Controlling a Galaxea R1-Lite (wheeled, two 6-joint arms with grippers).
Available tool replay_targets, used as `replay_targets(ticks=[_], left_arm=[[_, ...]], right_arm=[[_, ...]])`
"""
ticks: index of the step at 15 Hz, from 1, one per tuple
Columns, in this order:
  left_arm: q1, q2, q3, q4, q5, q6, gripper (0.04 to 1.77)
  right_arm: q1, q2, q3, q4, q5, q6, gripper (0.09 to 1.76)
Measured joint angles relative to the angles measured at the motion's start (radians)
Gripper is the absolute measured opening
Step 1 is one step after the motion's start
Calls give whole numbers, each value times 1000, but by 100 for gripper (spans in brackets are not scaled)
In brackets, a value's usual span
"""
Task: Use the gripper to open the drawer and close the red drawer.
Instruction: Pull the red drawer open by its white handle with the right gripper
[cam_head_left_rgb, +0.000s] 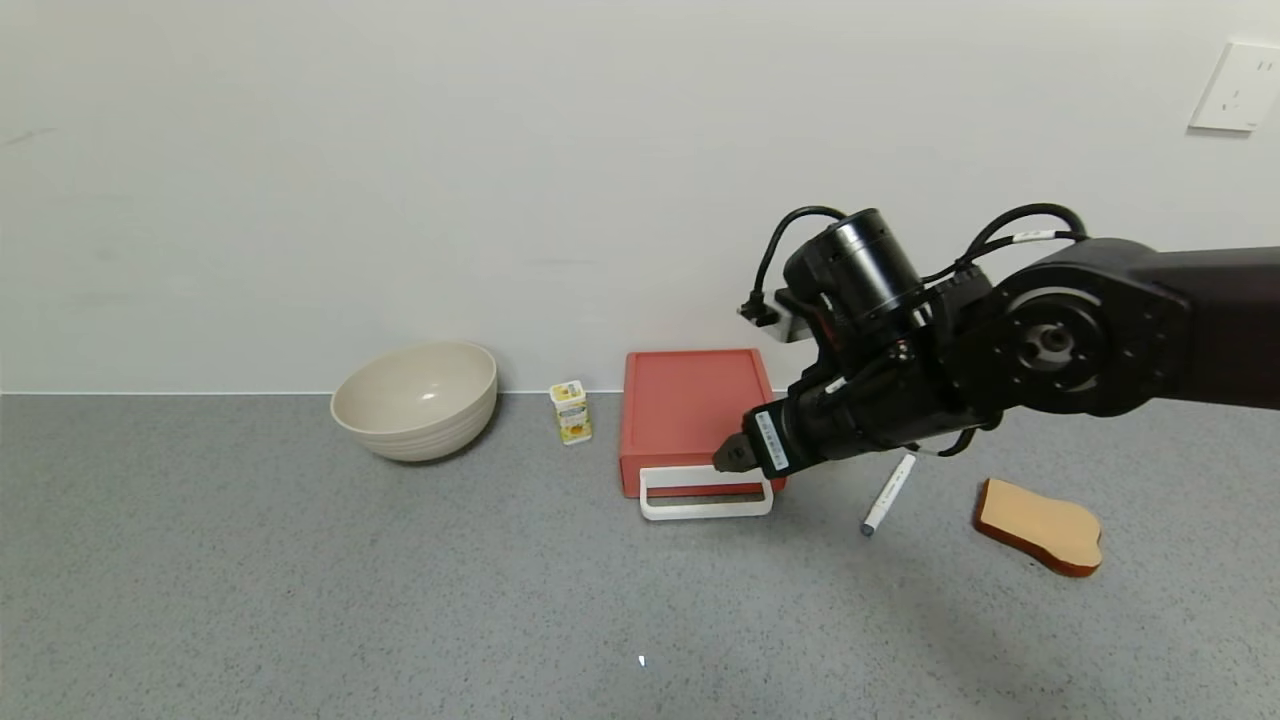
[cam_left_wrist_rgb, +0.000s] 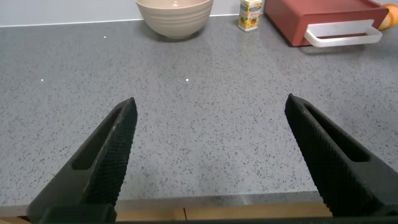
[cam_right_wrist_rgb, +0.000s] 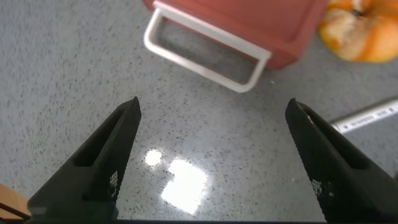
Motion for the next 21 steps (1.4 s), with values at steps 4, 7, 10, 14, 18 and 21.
replay_targets(ticks=[4,7,10,14,18,21], left_arm=[[0,0,0,0,0,1,172],[0,0,0,0,0,0,172],[0,0,0,0,0,0,172],[0,0,0,0,0,0,172],[0,0,0,0,0,0,172],[0,0,0,0,0,0,172]], right_arm=[[24,79,-42,-1,126,-178,171],[2,121,-74,1,207,-298,171],[-14,181,-145,5,256,-347,171],[-14,264,-233,9,286,-361,171],[-5,324,-254,4,287,-359,171],[-3,347,-256,-3,289,-361,171]])
